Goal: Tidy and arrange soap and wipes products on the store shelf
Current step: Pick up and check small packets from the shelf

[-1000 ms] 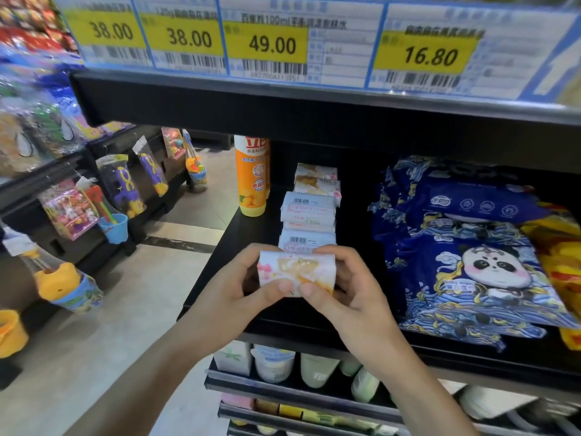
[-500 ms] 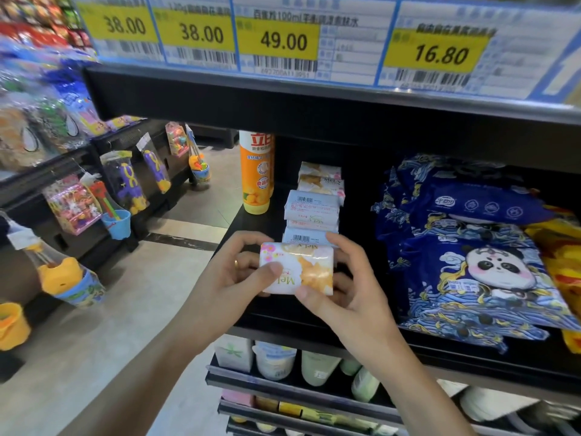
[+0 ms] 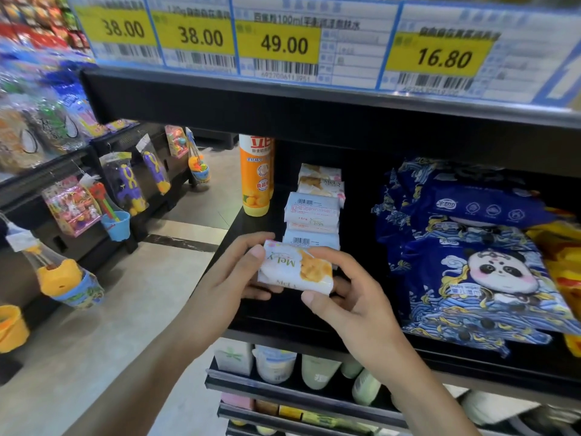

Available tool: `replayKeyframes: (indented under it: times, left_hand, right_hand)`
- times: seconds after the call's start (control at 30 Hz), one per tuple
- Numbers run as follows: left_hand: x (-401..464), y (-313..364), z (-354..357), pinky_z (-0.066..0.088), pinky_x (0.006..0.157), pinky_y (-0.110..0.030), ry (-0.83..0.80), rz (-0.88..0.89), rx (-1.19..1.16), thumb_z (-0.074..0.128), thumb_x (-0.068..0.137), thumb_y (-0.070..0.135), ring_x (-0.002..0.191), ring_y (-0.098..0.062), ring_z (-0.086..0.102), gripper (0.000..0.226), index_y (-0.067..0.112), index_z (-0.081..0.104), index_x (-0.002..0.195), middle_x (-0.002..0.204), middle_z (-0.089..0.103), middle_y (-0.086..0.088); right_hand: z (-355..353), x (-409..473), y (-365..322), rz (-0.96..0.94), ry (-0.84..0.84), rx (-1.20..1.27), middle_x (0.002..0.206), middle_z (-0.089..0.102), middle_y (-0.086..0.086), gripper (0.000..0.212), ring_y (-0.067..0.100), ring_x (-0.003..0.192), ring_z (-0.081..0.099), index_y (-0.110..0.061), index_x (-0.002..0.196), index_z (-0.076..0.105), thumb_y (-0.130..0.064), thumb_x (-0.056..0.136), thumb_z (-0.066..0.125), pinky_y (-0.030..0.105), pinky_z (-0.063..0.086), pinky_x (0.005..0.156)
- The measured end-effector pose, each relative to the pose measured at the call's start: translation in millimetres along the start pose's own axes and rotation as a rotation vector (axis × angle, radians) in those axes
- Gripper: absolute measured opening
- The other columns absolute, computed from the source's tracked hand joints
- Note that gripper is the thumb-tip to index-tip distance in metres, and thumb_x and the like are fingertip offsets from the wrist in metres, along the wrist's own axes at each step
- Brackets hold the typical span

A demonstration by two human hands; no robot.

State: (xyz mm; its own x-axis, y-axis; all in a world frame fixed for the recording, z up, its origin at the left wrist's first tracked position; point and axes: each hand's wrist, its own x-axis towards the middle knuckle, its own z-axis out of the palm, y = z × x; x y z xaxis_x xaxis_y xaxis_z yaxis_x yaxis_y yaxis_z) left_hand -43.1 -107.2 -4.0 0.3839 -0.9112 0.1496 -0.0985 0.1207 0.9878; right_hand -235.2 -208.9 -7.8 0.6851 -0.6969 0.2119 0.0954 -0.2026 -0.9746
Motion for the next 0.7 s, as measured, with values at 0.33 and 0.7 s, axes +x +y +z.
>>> replayKeyframes:
  times: [0.33,0.7]
  left_hand:
    - [-2,-8,-3,0.054,0.1,-0.022,-0.147,0.134,0.165,0.079,0.087,0.036,0.133,-0.014,0.059,0.071,0.045,0.044,0.147,0.14,0.063,0.012]
    - [-3,-10,-7,0.055,0.098,-0.028,-0.049,0.211,0.181,0.079,0.088,0.024,0.121,-0.023,0.067,0.042,0.031,0.067,0.128,0.126,0.072,0.001]
  right_hand:
    - [0,2,-6,0.049,0.026,0.071,0.113,0.075,-0.004,0.037,0.015,0.084,0.07,-0.034,0.128,0.066,-0.035,0.092,0.072,0.028,0.058,0.076]
    - [7,-1,-9,0.084,0.035,-0.033,0.108,0.072,0.002,0.045,0.024,0.089,0.068,-0.05,0.119,0.065,-0.066,0.077,0.067,0.033,0.059,0.079]
